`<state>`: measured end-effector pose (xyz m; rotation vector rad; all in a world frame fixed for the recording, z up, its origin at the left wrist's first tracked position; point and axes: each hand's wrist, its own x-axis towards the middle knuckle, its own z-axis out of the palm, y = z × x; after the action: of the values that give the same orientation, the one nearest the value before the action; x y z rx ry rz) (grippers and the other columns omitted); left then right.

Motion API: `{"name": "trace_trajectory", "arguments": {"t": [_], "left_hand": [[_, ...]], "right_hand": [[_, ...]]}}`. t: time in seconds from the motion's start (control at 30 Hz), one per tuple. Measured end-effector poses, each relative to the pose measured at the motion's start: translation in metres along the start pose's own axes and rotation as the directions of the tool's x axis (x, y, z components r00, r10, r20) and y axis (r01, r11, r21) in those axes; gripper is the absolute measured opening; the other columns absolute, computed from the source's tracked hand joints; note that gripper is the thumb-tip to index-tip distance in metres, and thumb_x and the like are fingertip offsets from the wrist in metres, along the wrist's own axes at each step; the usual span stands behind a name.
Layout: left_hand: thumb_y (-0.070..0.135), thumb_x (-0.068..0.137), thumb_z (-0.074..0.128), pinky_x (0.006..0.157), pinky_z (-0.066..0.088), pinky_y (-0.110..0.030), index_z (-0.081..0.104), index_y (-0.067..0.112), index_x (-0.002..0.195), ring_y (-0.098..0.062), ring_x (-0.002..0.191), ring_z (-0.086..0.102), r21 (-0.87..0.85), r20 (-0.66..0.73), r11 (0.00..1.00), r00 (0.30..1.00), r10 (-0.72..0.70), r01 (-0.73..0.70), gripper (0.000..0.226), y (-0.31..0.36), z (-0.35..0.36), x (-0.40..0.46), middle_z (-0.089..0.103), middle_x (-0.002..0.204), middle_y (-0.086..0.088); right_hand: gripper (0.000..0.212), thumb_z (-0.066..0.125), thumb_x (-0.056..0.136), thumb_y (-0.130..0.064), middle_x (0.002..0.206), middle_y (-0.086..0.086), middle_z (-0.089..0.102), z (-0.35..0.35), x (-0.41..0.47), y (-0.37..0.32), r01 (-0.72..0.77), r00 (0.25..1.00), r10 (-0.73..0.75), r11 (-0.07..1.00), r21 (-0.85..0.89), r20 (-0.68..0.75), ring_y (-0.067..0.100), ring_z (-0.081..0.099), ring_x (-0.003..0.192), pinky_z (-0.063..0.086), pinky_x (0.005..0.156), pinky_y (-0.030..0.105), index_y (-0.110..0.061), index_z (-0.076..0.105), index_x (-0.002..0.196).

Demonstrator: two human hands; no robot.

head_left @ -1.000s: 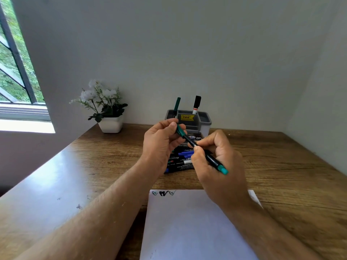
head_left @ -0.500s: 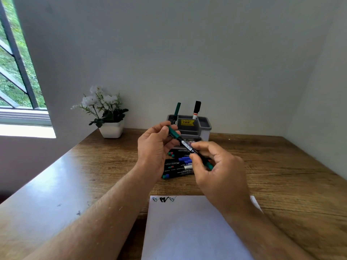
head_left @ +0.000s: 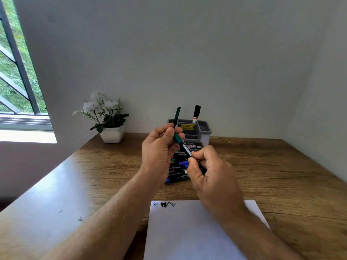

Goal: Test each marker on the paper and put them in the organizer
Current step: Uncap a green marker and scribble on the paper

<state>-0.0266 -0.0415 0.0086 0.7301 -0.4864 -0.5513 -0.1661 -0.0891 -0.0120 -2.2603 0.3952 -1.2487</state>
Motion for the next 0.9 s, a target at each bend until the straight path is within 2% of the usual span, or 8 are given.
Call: {"name": "trace_trajectory", "arguments": {"t": [0.13,0.27,0.37,0.47,0.53,0.7,0.8,0.9], "left_hand": [[0.006,0.097,0.057,0.07,0.061,-0.028,0.065,0.007,0.112,-0.022,0.082,0.074,-0.019,0.069,1.0,0.998,-0.01,0.012,0.017,0.002,-0.002,0.0,0.075,0.096,-0.016],[-0.001,0.097,0.058,0.068,0.061,-0.033,0.057,0.019,0.131,-0.026,0.09,0.076,0.233,0.148,0.972,0.989,0.006,-0.04,0.04,0.0,-0.001,0.002,0.077,0.102,-0.014],[-0.001,0.095,0.062,0.066,0.062,-0.033,0.055,0.024,0.13,-0.022,0.088,0.077,0.362,0.1,0.923,0.99,0.103,-0.133,0.044,0.001,-0.002,0.005,0.078,0.097,-0.008],[0.004,0.092,0.069,0.067,0.063,-0.034,0.052,0.034,0.127,-0.017,0.088,0.076,0.534,0.094,0.807,0.967,0.238,-0.251,0.05,0.004,-0.005,0.007,0.078,0.096,-0.004],[0.005,0.091,0.071,0.068,0.064,-0.034,0.051,0.04,0.124,-0.014,0.086,0.076,0.581,0.094,0.752,0.944,0.317,-0.311,0.052,0.008,-0.005,0.008,0.077,0.096,0.0],[0.008,0.09,0.073,0.066,0.063,-0.028,0.054,0.042,0.121,-0.006,0.081,0.075,0.612,0.074,0.657,0.859,0.507,-0.441,0.05,0.024,0.008,0.021,0.075,0.093,0.005],[0.013,0.09,0.074,0.06,0.06,-0.021,0.053,0.043,0.123,-0.001,0.08,0.072,0.677,0.134,0.52,0.782,0.609,-0.521,0.049,0.038,0.022,0.04,0.071,0.094,0.009],[0.014,0.09,0.072,0.06,0.056,-0.014,0.051,0.044,0.125,-0.001,0.081,0.069,0.737,0.208,0.376,0.718,0.664,-0.561,0.051,0.047,0.031,0.061,0.067,0.094,0.014]], "right_hand": [[0.004,0.056,0.098,-0.025,0.059,-0.007,0.057,0.001,0.001,0.002,-0.013,1.0,0.013,1.0,0.006,0.022,0.002,0.054,0.049,0.032,0.039,0.01,-0.023,0.054,0.096],[0.008,0.048,0.1,-0.036,0.068,-0.009,0.062,0.002,0.007,0.008,-0.064,0.996,0.069,0.995,-0.078,0.057,0.002,0.059,0.058,0.04,0.041,0.017,-0.03,0.052,0.103],[0.019,0.043,0.102,-0.039,0.078,-0.017,0.062,0.003,0.008,0.012,-0.069,0.993,0.086,0.977,-0.201,0.076,-0.003,0.058,0.064,0.041,0.046,0.011,-0.032,0.057,0.111],[0.027,0.043,0.102,-0.032,0.109,-0.014,0.059,0.003,0.008,0.015,-0.101,0.989,0.132,0.938,-0.331,0.073,-0.002,0.05,0.082,0.038,0.056,0.008,-0.029,0.057,0.125],[0.029,0.045,0.1,-0.029,0.121,-0.011,0.053,0.003,0.008,0.015,-0.125,0.982,0.167,0.923,-0.364,0.085,0.001,0.05,0.089,0.041,0.062,0.012,-0.03,0.054,0.128],[0.023,0.045,0.097,-0.029,0.115,-0.014,0.048,0.004,0.008,0.015,-0.129,0.974,0.191,0.913,-0.388,0.126,0.003,0.052,0.088,0.038,0.06,0.013,-0.036,0.054,0.117],[0.023,0.044,0.097,-0.028,0.116,-0.014,0.048,0.004,0.008,0.016,-0.128,0.97,0.197,0.914,-0.385,0.144,0.004,0.052,0.089,0.039,0.061,0.013,-0.037,0.053,0.116],[0.022,0.044,0.097,-0.027,0.114,-0.014,0.048,0.004,0.009,0.016,-0.111,0.972,0.179,0.921,-0.372,0.154,0.002,0.051,0.084,0.034,0.055,0.01,-0.036,0.053,0.114]]}}
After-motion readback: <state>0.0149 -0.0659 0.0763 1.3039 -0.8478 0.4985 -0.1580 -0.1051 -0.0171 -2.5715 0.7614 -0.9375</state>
